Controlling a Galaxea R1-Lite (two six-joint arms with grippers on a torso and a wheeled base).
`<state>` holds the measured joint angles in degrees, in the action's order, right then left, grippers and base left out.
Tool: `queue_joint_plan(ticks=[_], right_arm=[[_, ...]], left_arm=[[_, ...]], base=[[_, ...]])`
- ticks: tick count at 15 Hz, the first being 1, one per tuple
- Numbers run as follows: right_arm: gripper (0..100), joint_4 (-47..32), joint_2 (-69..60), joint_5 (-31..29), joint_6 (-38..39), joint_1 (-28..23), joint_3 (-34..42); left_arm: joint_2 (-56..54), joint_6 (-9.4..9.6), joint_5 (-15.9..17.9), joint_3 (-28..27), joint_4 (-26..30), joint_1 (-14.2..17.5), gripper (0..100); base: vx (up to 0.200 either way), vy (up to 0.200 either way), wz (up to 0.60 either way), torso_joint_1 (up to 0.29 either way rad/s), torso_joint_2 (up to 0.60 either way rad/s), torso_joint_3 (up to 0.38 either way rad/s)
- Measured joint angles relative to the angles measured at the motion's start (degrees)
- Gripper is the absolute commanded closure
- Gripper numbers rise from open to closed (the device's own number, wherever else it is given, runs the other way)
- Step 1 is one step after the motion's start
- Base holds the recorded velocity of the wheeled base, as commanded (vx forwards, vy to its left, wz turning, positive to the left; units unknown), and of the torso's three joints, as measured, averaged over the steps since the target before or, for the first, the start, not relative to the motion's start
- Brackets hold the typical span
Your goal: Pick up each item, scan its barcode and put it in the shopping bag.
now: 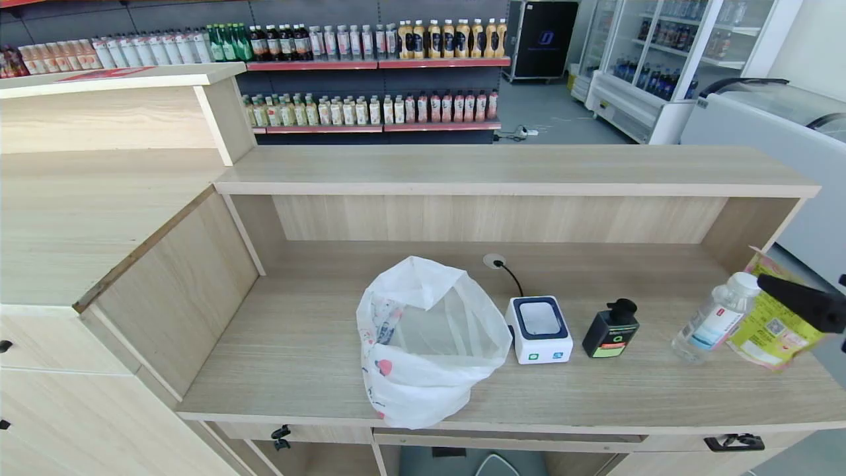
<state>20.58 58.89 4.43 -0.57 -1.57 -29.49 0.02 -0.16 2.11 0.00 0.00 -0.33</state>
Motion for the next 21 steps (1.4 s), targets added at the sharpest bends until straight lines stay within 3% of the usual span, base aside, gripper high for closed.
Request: queue_joint_plan(ticks=[4,9,14,21], right_arm=[[0,9.17,18.9,6.35,-6.95,-1.65,-3.85],[0,21.57,33.8,9.51,-14.34,-4.88,-1.76],[0,22.09,39.18,10.4,-17.6,-8.53,1.84],[0,22.33,45.21,18.97,-26.82,-14.1,2.26]], left_arm=[[0.0,0.02,0.0,0.0,0.0,0.0,0],[0.0,0.0,0.0,0.0,0.0,-0.02,0],[0.0,0.0,0.0,0.0,0.0,-0.02,0],[0.0,0.0,0.0,0.0,0.0,0.0,0]], base=[[0.0,0.0,0.0,0.0,0.0,0.0],[0.0,0.0,0.0,0.0,0.0,0.0],[0.0,0.0,0.0,0.0,0.0,0.0],[0.0,0.0,0.0,0.0,0.0,0.0]])
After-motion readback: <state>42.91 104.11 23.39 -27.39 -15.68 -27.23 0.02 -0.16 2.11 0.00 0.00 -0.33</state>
